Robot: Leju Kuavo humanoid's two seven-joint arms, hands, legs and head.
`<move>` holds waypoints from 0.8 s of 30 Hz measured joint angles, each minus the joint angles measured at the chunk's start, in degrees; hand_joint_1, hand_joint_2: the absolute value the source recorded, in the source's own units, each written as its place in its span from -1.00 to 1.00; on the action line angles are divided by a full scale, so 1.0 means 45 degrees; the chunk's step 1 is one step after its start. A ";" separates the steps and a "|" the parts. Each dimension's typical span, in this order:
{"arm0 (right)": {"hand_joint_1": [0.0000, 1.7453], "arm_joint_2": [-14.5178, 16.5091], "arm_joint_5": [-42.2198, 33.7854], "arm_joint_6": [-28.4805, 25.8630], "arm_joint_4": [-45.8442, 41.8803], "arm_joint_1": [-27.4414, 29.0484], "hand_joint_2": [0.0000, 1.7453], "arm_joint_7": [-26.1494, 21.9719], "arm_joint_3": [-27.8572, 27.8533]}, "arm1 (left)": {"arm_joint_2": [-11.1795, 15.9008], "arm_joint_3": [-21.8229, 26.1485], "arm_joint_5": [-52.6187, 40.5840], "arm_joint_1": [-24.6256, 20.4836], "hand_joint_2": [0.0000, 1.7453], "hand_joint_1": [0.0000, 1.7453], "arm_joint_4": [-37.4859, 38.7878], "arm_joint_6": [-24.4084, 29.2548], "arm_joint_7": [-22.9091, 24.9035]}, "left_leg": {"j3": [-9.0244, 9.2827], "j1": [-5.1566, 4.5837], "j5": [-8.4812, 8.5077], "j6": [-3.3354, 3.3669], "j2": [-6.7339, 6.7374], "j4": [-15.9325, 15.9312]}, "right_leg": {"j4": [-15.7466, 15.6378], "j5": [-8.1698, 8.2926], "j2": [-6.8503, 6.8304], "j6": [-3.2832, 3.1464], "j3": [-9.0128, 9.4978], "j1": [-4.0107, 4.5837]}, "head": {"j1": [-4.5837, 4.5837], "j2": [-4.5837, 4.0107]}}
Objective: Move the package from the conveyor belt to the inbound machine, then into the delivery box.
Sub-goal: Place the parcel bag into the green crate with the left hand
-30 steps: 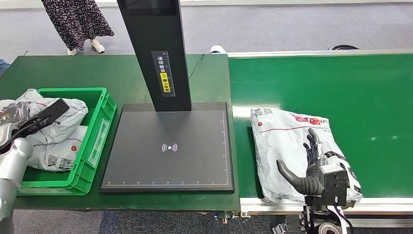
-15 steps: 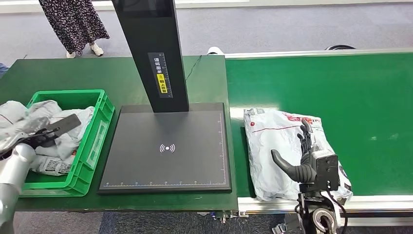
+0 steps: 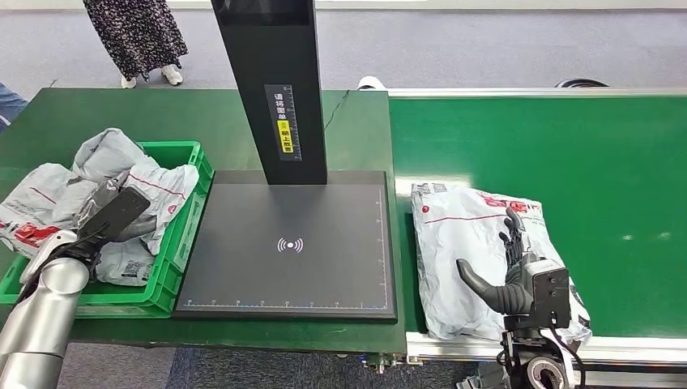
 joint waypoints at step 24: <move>-1.00 0.0211 0.0186 -0.0182 -0.0108 0.0067 1.00 -0.0070 0.0219 | -0.0965 0.1657 -1.0476 -0.0173 1.00 -1.00 -0.0633 0.8994 0.3971 | -0.0012 0.0017 -0.0008 -0.0011 0.0022 -0.0005 | -0.0003 0.0004 0.0044 -0.0005 -0.0029 0.0017 | -0.0002 0.0000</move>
